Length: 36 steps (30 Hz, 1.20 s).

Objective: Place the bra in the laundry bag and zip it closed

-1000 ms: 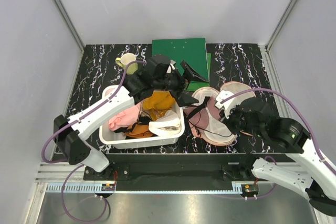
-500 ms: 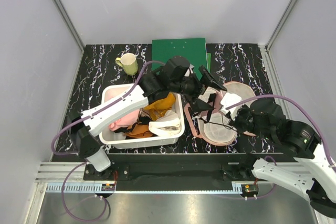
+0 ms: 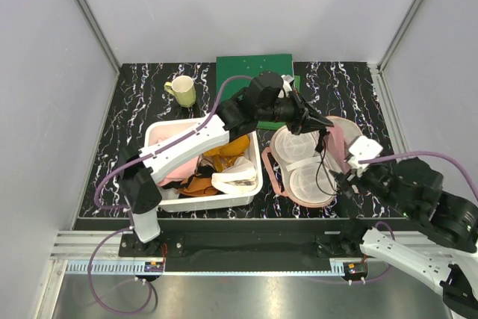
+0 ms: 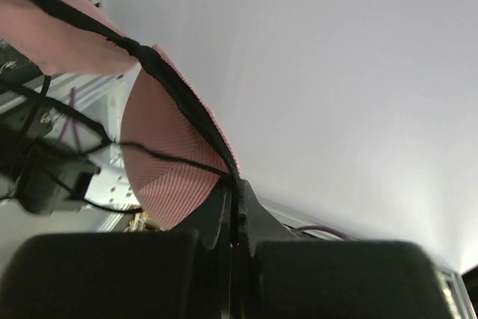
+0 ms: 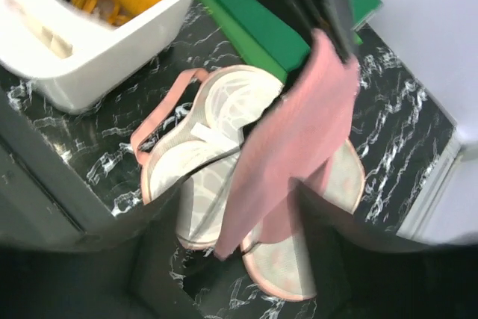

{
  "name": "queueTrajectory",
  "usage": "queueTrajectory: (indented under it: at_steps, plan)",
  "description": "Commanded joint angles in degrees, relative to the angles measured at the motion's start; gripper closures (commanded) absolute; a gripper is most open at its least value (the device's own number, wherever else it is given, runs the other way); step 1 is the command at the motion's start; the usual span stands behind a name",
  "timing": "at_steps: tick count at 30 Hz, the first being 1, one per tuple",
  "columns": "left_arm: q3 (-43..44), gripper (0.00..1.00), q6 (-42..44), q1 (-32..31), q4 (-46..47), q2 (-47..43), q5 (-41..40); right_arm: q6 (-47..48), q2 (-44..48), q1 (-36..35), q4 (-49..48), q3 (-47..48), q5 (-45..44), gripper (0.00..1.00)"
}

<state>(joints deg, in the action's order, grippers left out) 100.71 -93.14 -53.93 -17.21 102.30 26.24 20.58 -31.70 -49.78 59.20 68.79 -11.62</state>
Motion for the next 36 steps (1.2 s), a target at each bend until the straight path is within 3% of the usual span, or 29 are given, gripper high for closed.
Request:
queueTrajectory:
  at_steps: [1, 3, 7, 11, 14, 19, 23, 24, 27, 32, 36]
  plan:
    - [3.2, 1.0, 3.3, 1.5, 10.9, 4.1, 0.0, -8.3, 3.7, -0.2, -5.1, 0.6, -12.1, 0.09]
    - [5.6, 1.0, 4.3, 1.8, 10.9, 6.8, -2.1, -15.9, 4.0, -0.2, -4.8, 2.9, -21.2, 0.02]
    - [14.1, 1.0, 6.8, 1.9, 9.9, 13.6, -7.2, -32.7, 4.5, -0.2, -0.9, 7.0, -34.8, 0.0]
    - [25.0, 1.0, 9.3, 1.8, 9.8, 22.6, -12.0, -45.2, 4.8, -0.2, 2.2, 9.1, -36.5, 0.0]
    - [27.1, 1.0, 10.0, 1.6, 11.4, 25.5, -14.4, -49.9, 2.8, -0.2, 5.5, 10.4, -34.2, 0.0]
    - [16.6, 1.0, 12.4, -0.5, 14.8, 22.3, -17.2, -57.8, -0.8, -0.2, 10.8, 11.2, -32.2, 0.0]
    - [-7.7, 1.0, 11.1, -3.9, 23.2, 13.6, -26.0, -63.0, -1.5, -0.3, 11.1, 9.7, -29.4, 0.01]
    - [-10.4, 1.0, 10.4, -4.2, 24.5, 13.4, -27.6, -63.2, -2.0, -0.2, 11.0, 9.1, -28.0, 0.0]
    - [-16.7, 1.0, 8.3, -5.0, 25.8, 14.2, -26.8, -67.0, -4.9, -0.2, 12.4, 7.0, -23.6, 0.0]
    - [-23.1, 1.0, 9.9, -6.1, 26.4, 12.1, -27.1, -81.3, -6.0, -0.2, 14.9, -0.4, -22.4, 0.0]
    - [-27.5, 0.97, 13.0, -6.1, 26.0, 9.1, -27.9, -86.2, -4.9, -0.1, 14.7, -6.0, -24.3, 0.0]
